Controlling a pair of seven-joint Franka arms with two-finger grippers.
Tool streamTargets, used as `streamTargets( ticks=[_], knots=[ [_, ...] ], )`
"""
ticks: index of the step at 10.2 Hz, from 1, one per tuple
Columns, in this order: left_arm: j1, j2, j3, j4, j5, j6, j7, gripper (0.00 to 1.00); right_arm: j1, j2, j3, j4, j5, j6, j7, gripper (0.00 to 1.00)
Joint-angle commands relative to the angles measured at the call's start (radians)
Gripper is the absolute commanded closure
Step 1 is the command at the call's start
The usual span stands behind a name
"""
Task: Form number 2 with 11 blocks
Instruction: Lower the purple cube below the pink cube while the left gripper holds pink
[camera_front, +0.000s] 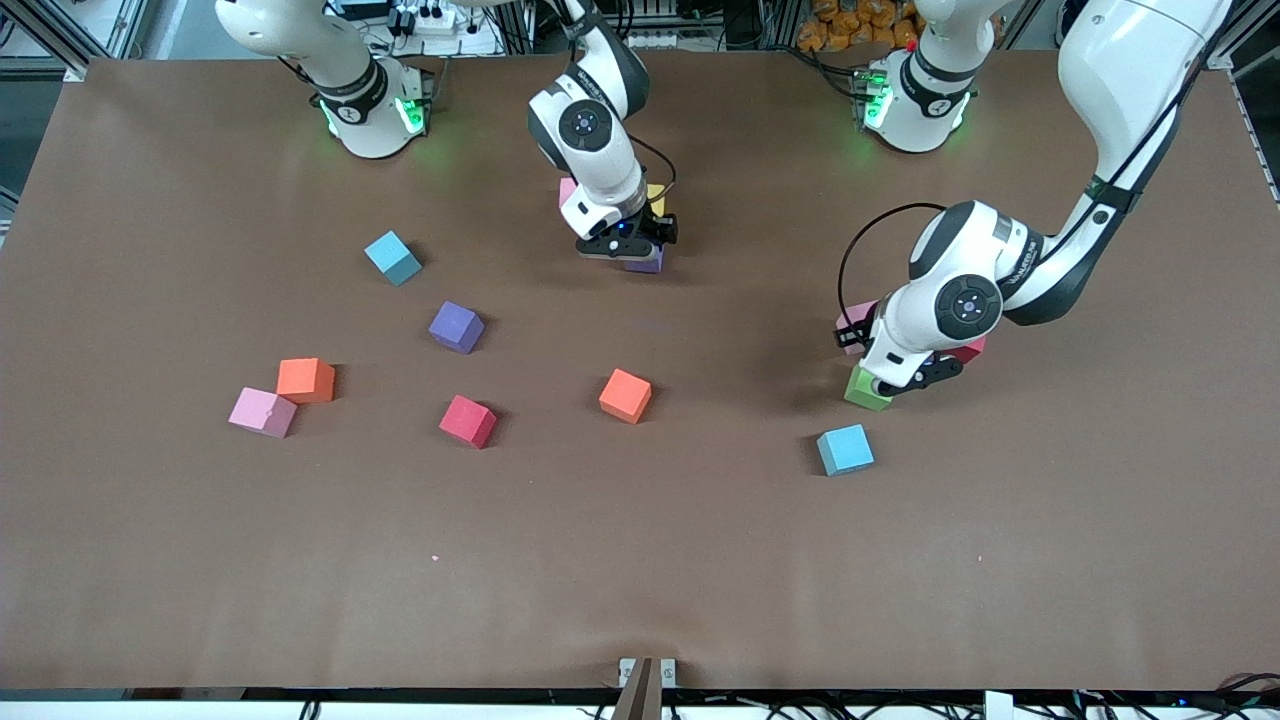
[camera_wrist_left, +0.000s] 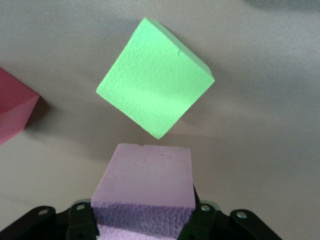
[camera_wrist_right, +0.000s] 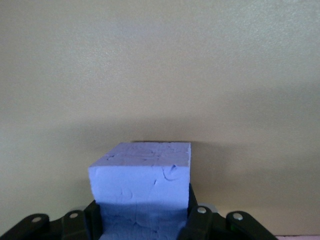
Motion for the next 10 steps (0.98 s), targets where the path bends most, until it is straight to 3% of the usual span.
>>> streamTargets(
  ticks=[1,9,10],
  knots=[
    [-0.011,0.001,-0.01,0.011,-0.013,-0.005,0.003,0.76,0.021,-0.037,-0.014,-0.029,0.005,-0.014,0.015,0.77],
    [-0.082,0.003,-0.011,0.037,-0.022,-0.005,-0.04,0.76,0.038,-0.057,-0.013,-0.06,0.005,-0.013,0.02,0.78],
    [-0.082,0.003,-0.011,0.037,-0.022,-0.005,-0.04,0.76,0.038,-0.054,-0.013,-0.06,0.006,-0.013,0.02,0.74]
  ],
)
